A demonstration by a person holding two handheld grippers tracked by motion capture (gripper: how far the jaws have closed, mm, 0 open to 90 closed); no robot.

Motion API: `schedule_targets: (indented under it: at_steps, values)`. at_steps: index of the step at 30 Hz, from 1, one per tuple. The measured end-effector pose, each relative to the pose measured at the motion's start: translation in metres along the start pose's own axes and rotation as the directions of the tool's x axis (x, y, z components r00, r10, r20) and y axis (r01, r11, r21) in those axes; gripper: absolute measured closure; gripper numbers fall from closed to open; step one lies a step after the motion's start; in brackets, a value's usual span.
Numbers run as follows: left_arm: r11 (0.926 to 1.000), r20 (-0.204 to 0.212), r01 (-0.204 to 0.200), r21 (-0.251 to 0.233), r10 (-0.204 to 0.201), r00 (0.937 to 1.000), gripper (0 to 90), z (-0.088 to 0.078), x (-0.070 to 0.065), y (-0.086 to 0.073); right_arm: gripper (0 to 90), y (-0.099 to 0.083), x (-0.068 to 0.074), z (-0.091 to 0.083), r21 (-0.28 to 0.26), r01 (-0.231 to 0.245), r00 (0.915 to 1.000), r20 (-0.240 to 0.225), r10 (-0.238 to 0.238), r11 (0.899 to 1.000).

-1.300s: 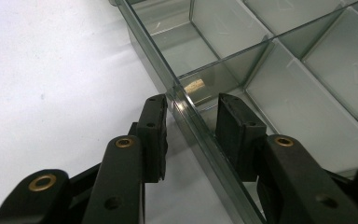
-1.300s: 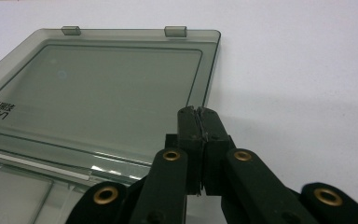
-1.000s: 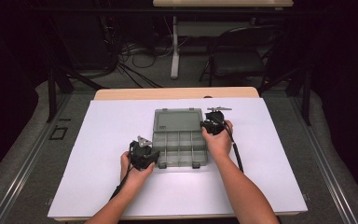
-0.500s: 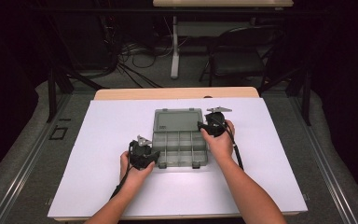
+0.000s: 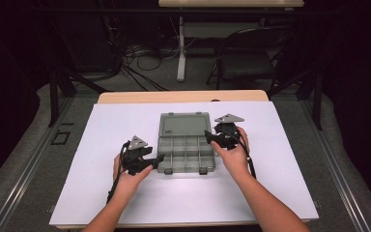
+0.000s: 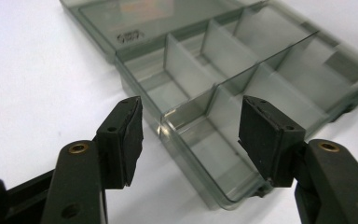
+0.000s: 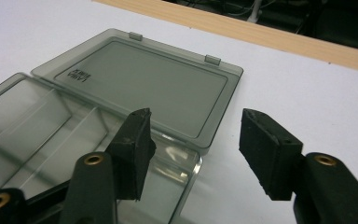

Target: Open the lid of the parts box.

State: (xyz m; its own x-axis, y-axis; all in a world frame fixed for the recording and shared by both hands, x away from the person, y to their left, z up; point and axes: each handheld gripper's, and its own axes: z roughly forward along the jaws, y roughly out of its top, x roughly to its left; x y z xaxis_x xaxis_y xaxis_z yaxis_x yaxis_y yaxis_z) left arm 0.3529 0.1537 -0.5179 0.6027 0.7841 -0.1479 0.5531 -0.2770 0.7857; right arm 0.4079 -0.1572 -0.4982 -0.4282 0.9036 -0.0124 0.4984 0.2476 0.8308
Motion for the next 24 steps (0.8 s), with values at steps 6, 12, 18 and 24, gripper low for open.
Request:
schedule_targets:
  at_steps: [6, 12, 18, 24]
  values:
    - [0.9971, 0.008, -0.007, -0.076, 0.008, 0.9999, 38.4, -0.024, 0.01, 0.012, 40.1, -0.003, 0.002, -0.029, -0.041, 0.025, 0.9993, -0.028, -0.026, 0.999]
    - [0.9955, 0.016, -0.006, -0.095, 0.008, 0.9998, 33.0, -0.049, 0.023, 0.017, 41.8, -0.01, -0.002, -0.06, -0.109, 0.04, 0.9981, -0.043, -0.045, 0.993]
    - [0.9922, 0.012, -0.022, -0.123, 0.023, 0.9997, 26.6, -0.067, 0.031, 0.011, 40.2, -0.023, -0.016, -0.092, -0.158, 0.028, 0.9969, -0.068, -0.039, 0.987]
    - [0.9907, 0.028, 0.0, -0.136, 0.004, 0.9996, 20.9, -0.076, 0.035, 0.0, 33.2, -0.05, -0.031, -0.116, -0.178, 0.059, 0.9958, -0.059, -0.07, 0.982]
